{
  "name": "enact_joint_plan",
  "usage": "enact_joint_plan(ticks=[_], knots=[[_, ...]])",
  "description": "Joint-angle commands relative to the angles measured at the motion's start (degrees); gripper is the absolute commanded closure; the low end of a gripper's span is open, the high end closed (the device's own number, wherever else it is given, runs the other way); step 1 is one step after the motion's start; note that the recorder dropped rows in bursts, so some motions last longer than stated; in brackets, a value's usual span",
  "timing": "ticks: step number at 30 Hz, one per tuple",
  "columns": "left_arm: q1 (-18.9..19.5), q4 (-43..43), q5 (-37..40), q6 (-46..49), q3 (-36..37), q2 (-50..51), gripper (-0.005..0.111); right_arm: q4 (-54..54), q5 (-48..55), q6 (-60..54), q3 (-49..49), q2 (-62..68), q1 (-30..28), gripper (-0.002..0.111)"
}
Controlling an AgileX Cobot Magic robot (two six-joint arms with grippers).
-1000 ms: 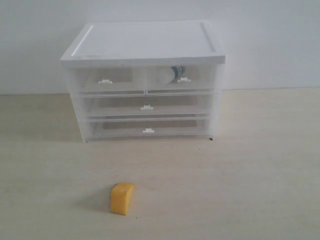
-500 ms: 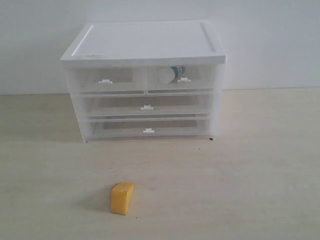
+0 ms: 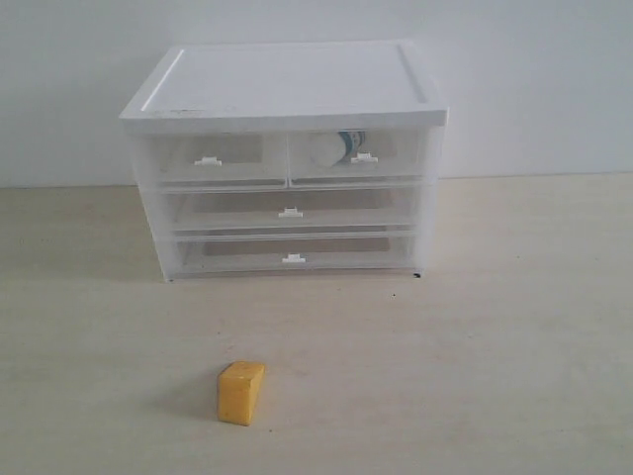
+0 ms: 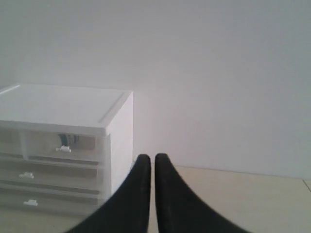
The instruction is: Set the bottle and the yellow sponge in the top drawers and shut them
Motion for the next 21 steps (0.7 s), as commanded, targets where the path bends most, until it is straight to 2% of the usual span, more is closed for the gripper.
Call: enact_joint_plan(ticks=[1,12,17,21], knots=[[0.1,-0.2,-0.2,0.4,0.2,-0.2,0.103,-0.3,-2.6,-1.0,7.1,-3.1,-0.2,0.107],[0.1,-0.2,-0.2,0.4,0.2,-0.2,0.103,-0.2,-3.0,-1.2,18.6,-6.4,-0.2,0.107],[0.1,-0.2,-0.2,0.4,0.2,-0.2,0.103,0.0,-2.4,1.7,24.5,-14.4,-0.2,0.107],[0.1,-0.2,-0.2,0.4,0.2,-0.2,0.103,0.0,-1.0,2.5,27.5,-15.6,-0.2,0.107]])
